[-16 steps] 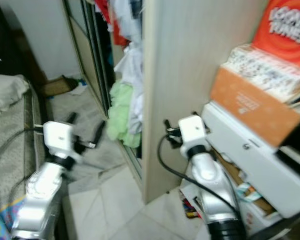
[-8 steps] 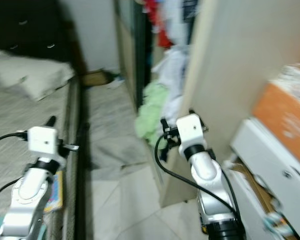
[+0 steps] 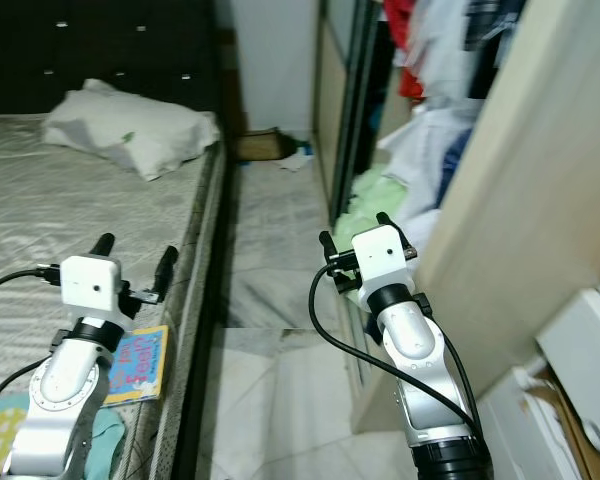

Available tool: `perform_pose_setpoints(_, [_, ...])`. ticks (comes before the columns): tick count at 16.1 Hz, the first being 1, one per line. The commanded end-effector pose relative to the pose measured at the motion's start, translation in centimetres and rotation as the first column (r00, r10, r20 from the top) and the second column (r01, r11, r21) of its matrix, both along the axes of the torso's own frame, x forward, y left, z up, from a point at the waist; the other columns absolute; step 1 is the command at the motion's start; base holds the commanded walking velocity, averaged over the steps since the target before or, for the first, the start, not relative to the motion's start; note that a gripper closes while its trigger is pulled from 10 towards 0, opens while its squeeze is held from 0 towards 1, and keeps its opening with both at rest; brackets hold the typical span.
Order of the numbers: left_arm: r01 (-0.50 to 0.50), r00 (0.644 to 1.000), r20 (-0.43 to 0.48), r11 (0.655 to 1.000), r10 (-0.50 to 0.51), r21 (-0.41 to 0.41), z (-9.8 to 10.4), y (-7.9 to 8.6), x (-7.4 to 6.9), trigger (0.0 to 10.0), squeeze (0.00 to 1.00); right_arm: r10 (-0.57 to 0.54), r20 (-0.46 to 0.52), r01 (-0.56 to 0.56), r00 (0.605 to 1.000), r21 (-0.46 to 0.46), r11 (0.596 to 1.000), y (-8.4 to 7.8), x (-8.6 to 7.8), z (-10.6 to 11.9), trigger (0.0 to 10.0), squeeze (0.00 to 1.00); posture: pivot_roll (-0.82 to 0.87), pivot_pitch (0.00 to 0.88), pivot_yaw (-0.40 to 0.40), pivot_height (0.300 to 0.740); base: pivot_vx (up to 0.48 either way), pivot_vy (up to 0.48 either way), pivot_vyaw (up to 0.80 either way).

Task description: Clean up the room

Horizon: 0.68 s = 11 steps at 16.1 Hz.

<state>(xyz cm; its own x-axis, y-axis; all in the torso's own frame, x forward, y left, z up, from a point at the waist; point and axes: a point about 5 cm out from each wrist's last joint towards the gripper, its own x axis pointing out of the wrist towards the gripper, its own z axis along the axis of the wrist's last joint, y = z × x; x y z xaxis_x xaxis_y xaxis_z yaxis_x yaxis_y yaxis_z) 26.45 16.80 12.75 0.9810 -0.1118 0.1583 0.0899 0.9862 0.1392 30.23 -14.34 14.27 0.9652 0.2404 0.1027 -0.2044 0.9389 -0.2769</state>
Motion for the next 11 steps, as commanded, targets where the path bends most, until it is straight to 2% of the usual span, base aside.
perform_pose_setpoints(1, [0.001,1.000,0.020,1.000,-0.001,0.008,0.33,-0.05,-0.17,10.0,0.00,0.016,0.008,-0.016,1.000,0.008,1.000,0.39,0.23,0.26,10.0,0.00,-0.02,0.000,-0.037,0.740,0.000,0.000,0.80])
perform_pose_setpoints(8, [0.026,1.000,0.017,1.000,-0.026,0.009,0.43,-0.59,0.01,10.0,0.00,0.022,-0.005,-0.022,1.000,0.050,0.999,1.22,0.33,-0.21,10.0,0.00,0.00,0.000,-0.017,0.740,0.000,0.000,0.77])
perform_pose_setpoints(10, [0.030,0.999,0.019,0.999,-0.031,0.012,0.54,-0.58,0.00,10.0,0.00,0.007,-0.012,-0.006,1.000,0.073,0.997,0.97,0.35,-0.27,10.0,0.00,0.00,0.000,-0.016,0.740,0.000,0.000,0.00])
perform_pose_setpoints(11, [0.034,0.999,0.020,0.999,-0.034,0.015,0.61,-0.57,0.04,10.0,0.00,0.009,-0.013,-0.008,1.000,0.057,0.998,0.96,0.32,-0.34,10.0,0.00,0.00,0.000,-0.014,0.740,0.000,0.000,0.00])
